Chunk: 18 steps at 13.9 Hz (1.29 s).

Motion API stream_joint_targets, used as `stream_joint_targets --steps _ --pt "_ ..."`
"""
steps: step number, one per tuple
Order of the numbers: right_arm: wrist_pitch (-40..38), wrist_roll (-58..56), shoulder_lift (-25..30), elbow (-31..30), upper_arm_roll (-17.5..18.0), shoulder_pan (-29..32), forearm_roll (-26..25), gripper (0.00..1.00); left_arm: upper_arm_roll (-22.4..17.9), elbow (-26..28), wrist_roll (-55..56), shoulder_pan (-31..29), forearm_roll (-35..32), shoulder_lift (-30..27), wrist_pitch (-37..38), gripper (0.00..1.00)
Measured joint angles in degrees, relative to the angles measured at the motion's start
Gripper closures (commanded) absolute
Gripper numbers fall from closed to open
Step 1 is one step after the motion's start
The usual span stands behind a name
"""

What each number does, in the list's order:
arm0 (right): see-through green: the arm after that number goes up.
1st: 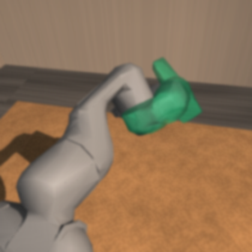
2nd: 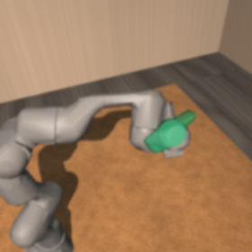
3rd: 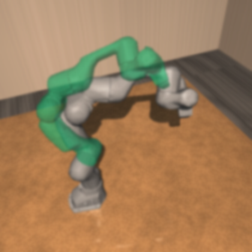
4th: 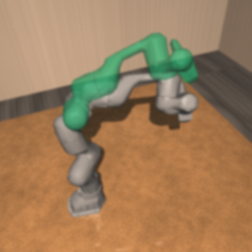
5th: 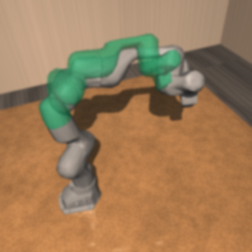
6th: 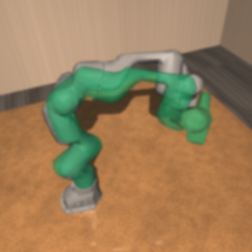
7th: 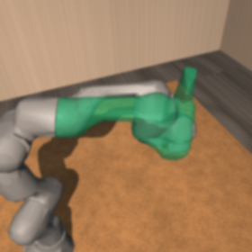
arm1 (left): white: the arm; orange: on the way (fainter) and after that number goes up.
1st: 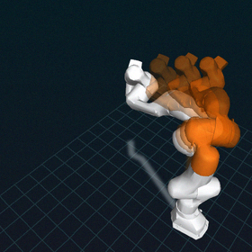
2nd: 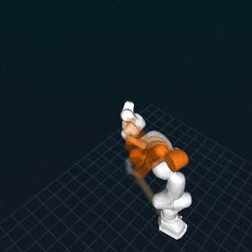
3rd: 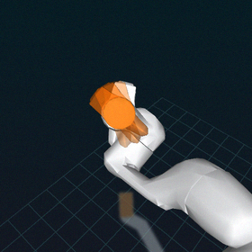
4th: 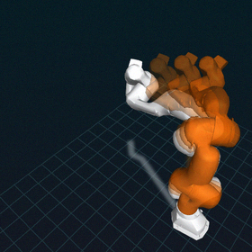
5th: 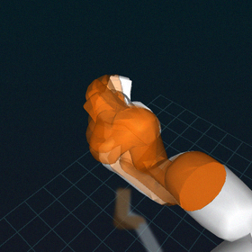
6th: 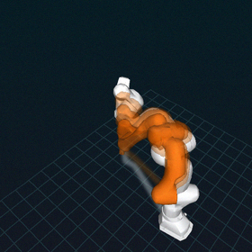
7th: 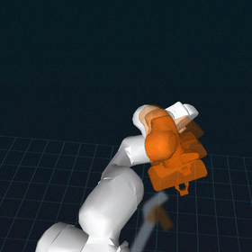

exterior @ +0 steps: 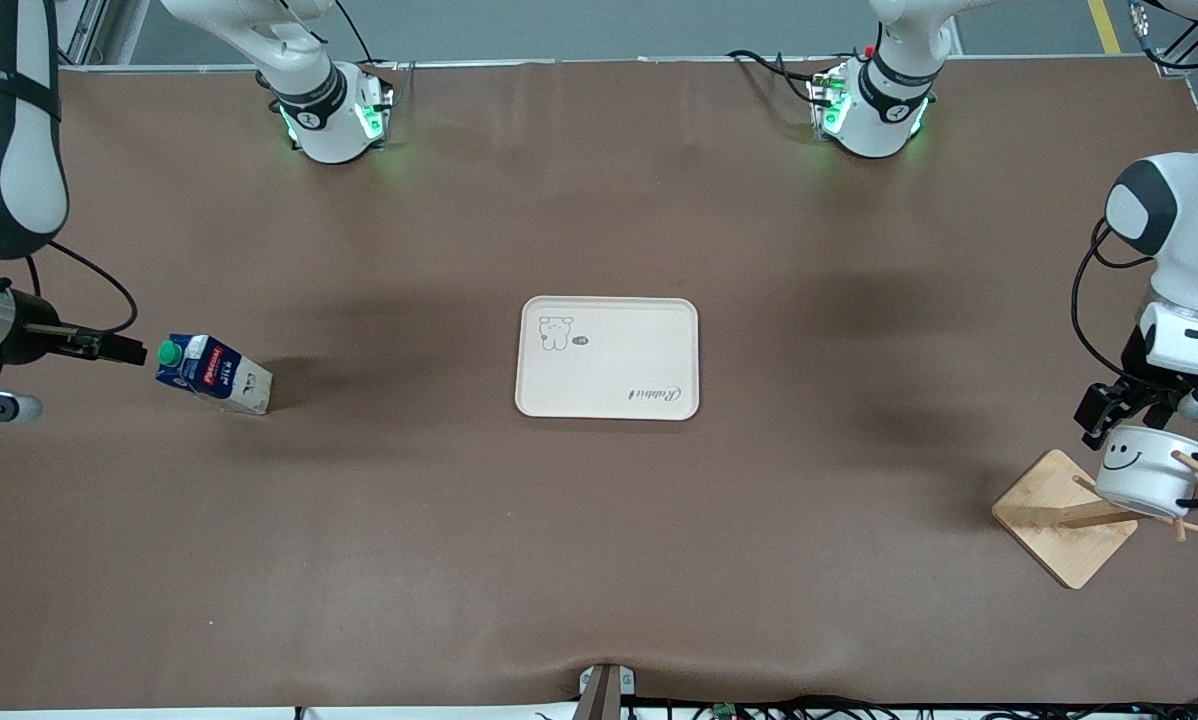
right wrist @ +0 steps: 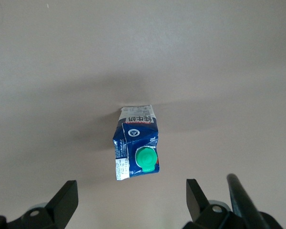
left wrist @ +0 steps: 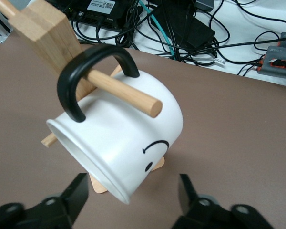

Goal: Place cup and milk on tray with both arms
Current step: 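Grasp the mug rim with the left gripper while the right gripper grasps the milk, then lift the mug off the wooden stand with the left gripper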

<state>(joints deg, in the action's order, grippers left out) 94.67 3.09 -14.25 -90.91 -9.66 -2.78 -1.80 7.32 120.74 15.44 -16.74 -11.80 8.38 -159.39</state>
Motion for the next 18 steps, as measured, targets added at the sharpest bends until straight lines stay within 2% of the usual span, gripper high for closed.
stream_joint_targets --steps 2,6,9,14,18 --pt "0.81 0.0 -0.37 -1.79 0.0 0.03 0.0 0.0 0.0 -0.08 -0.27 0.0 -0.17 0.03 0.0 0.54" --pt "5.52 0.01 -0.54 -7.04 -0.05 0.56 0.31 0.0 0.0 -0.1 -0.29 0.0 -2.45 0.31 0.0 0.71" --pt "10.62 -0.03 -0.64 -11.31 -0.1 1.19 0.82 0.0 0.05 -0.1 -0.33 0.01 -3.54 0.43 0.0 0.78" --pt "16.31 -0.02 -0.67 -15.84 0.05 1.15 1.01 0.0 0.5 -0.16 -0.63 0.47 -3.79 0.46 -0.27 0.98" --pt "18.13 -0.02 -0.67 -18.17 0.01 1.24 1.3 0.0 1.55 -0.21 -0.77 0.85 -3.84 0.54 -0.36 1.0"
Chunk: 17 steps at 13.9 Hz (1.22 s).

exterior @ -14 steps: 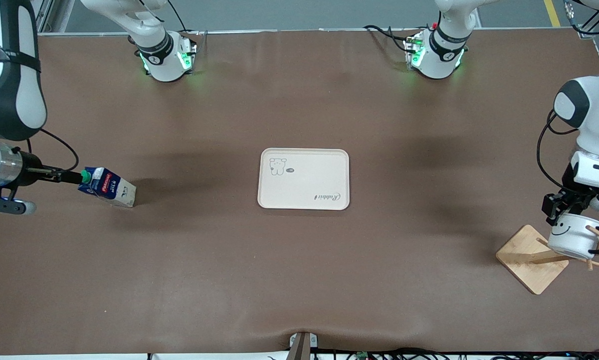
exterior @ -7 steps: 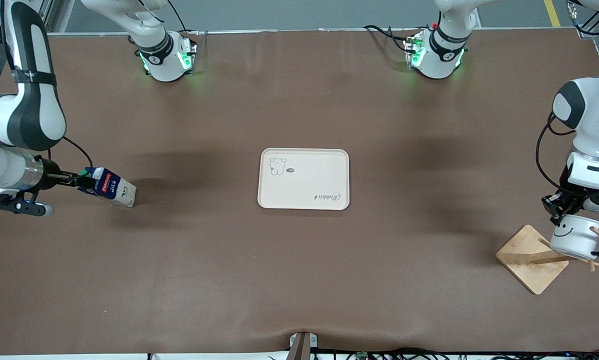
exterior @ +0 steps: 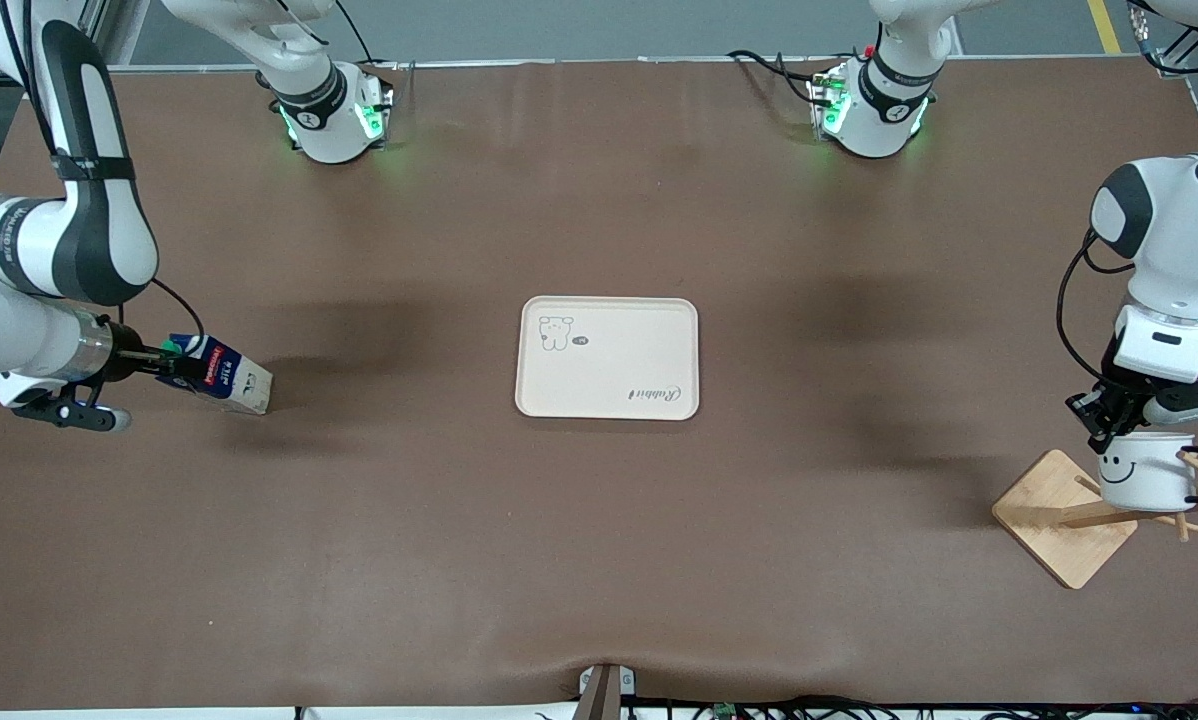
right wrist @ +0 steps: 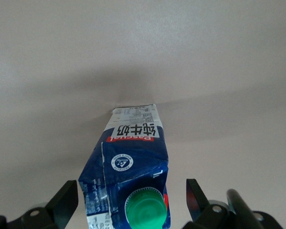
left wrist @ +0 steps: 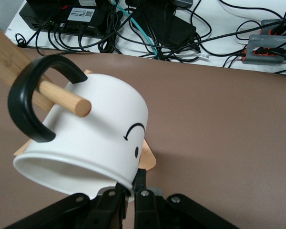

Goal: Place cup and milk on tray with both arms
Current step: 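Lift the mug off the wooden stand with the left gripper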

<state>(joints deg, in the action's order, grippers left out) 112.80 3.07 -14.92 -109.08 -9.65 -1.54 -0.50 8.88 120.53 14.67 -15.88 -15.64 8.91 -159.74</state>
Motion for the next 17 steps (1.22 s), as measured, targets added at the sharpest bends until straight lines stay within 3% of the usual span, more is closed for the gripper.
stream_joint_targets --steps 4,6,8,11,14,17 --pt "1.12 0.0 0.0 -1.53 0.0 0.06 0.11 0.02 1.82 -0.84 -2.17 -0.03 -0.25 -0.05 -0.02 1.0" --pt "1.15 0.0 0.0 -1.59 -0.01 0.08 0.13 0.18 1.96 -1.23 -4.67 -0.1 -0.25 -0.24 0.03 1.0" --pt "1.15 0.0 0.0 -1.64 -0.01 0.08 0.14 0.26 2.23 -1.26 -5.61 -0.21 -0.25 -0.77 0.26 1.0" --pt "1.15 0.01 0.0 -1.85 -0.02 0.12 0.14 0.57 4.54 -1.5 -5.55 -0.27 -0.25 -2.67 4.18 1.0" --pt "1.15 0.01 0.0 -1.93 -0.03 0.18 0.16 0.72 7.84 -1.99 -3.73 -0.17 -0.25 -4.67 9.03 1.0" --pt "1.19 0.01 0.0 -1.95 -0.04 0.22 0.17 0.77 11.85 -3.01 -0.07 -0.17 0.19 -5.42 15.47 1.0"
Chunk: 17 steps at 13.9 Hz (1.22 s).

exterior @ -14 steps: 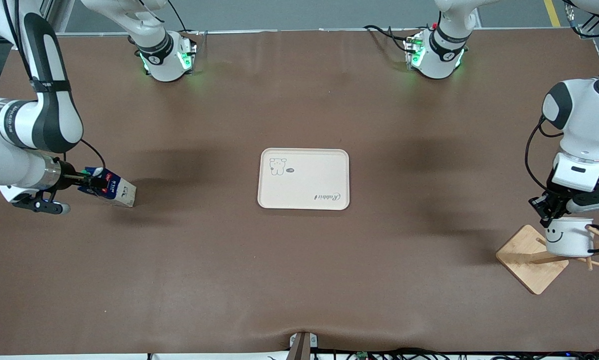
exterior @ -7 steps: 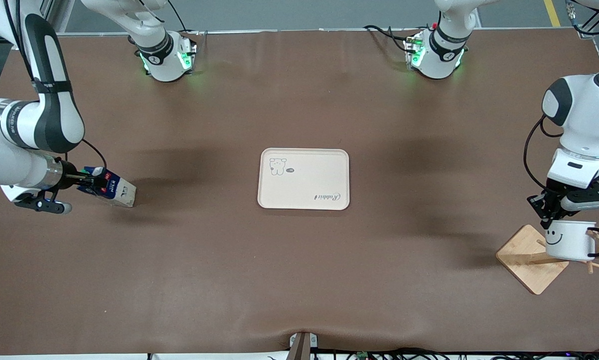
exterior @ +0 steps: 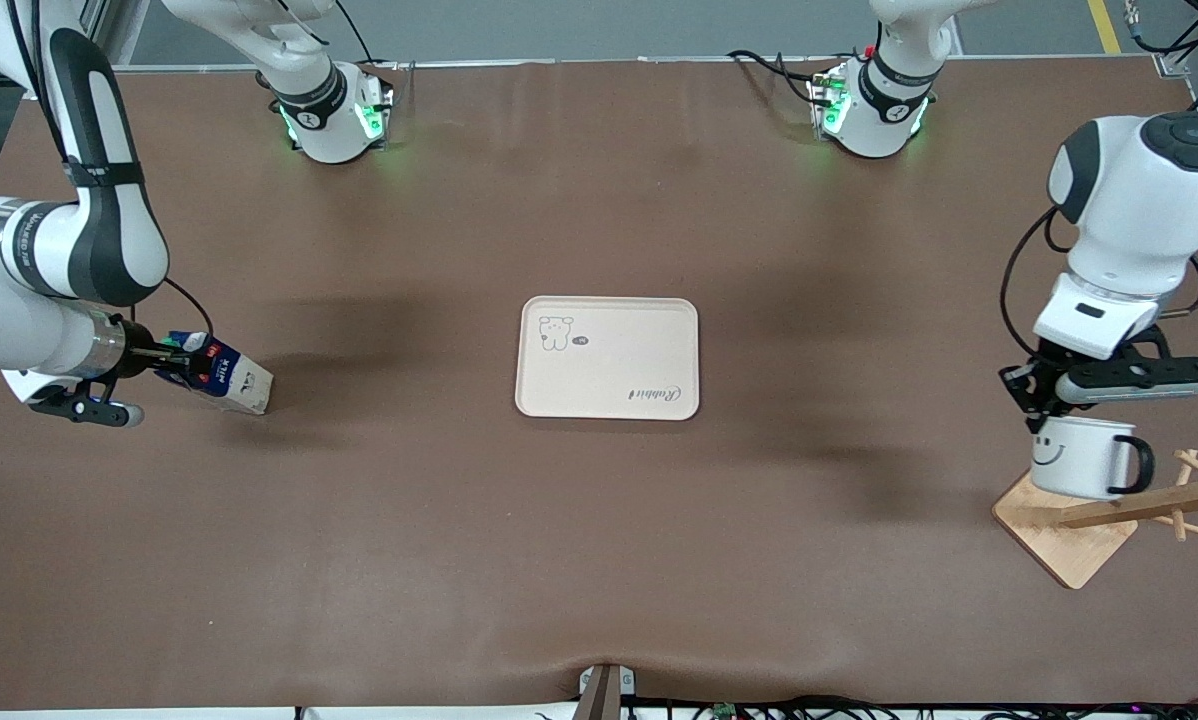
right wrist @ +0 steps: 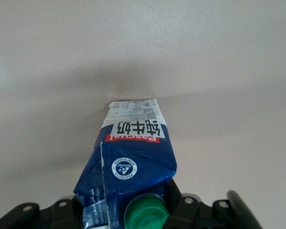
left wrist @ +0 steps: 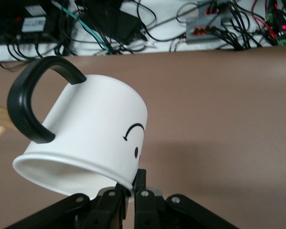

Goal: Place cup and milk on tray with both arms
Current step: 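Lift the mug off the wooden stand with the left gripper, then carry the mug over the tray with the left gripper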

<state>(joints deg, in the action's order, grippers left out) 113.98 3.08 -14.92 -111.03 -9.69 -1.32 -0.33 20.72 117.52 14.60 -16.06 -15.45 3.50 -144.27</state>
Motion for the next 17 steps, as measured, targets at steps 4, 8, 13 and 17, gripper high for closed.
stream_joint_targets --steps 4,8,13,17 --pt "0.35 0.0 0.03 0.62 -0.01 0.02 0.0 0.84 7.34 -7.12 4.54 0.19 7.48 0.4 15.46 1.0" --pt "-0.75 0.0 0.29 5.78 -0.02 0.08 0.01 0.91 11.21 -14.52 13.2 3.08 9.35 4.34 27.26 1.0" --pt "-3.21 0.0 0.6 11.84 0.05 0.04 0.02 0.99 11.45 -19.63 27.94 12.32 9.44 13.54 30.12 1.0" --pt "-5.35 -0.01 0.63 15.07 0.1 -0.03 0.05 0.99 11.51 -23.49 41.41 20.06 9.5 20.94 30.14 1.0"
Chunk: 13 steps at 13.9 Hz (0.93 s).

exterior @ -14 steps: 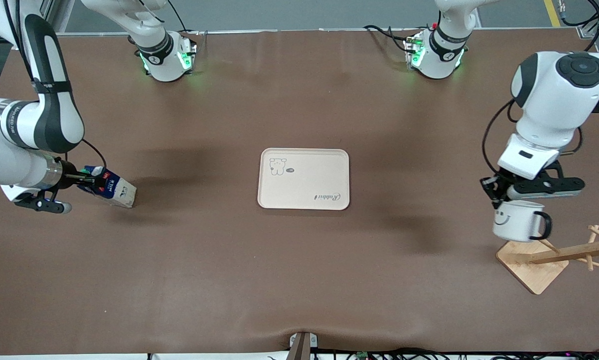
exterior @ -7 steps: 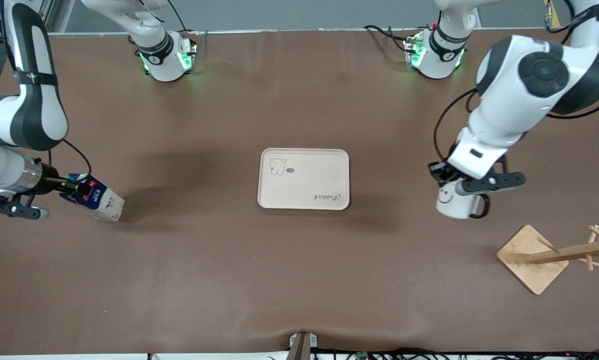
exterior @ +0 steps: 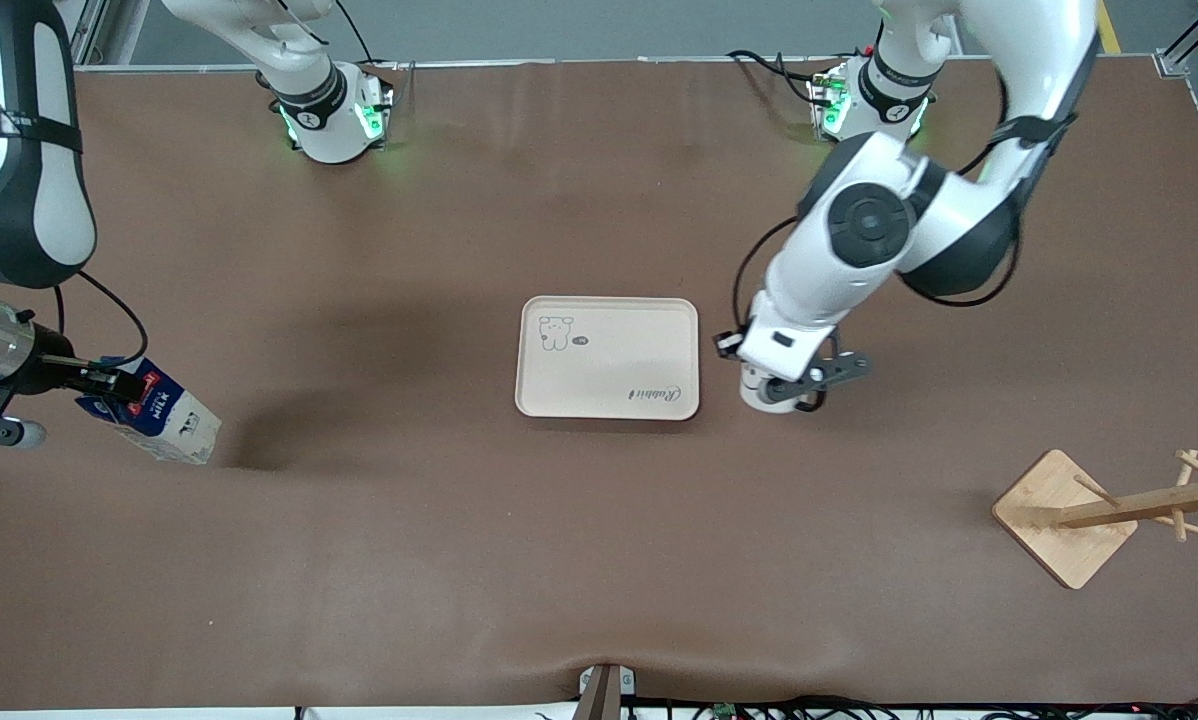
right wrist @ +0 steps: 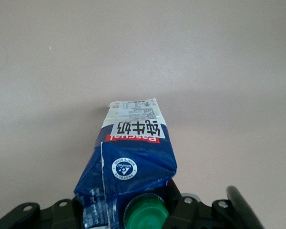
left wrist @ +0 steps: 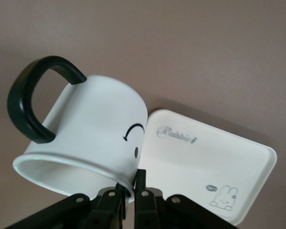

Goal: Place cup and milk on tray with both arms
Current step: 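Carry the mug over the tray with the left gripper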

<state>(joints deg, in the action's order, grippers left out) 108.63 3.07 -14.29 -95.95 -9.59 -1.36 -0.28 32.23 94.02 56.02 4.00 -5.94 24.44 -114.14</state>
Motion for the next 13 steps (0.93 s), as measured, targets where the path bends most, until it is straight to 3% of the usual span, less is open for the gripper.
stream_joint_targets --steps 7,13 --pt "-3.39 0.01 0.03 5.07 0.21 -1.56 0.05 0.99 0.01 -3.27 4.73 7.32 7.41 10.72 0.14 1.0" --pt "-10.86 0.05 0.07 10.0 0.31 -3.54 3.08 0.93 -0.28 -3.82 7.18 11.95 7.62 16.95 0.29 1.0"
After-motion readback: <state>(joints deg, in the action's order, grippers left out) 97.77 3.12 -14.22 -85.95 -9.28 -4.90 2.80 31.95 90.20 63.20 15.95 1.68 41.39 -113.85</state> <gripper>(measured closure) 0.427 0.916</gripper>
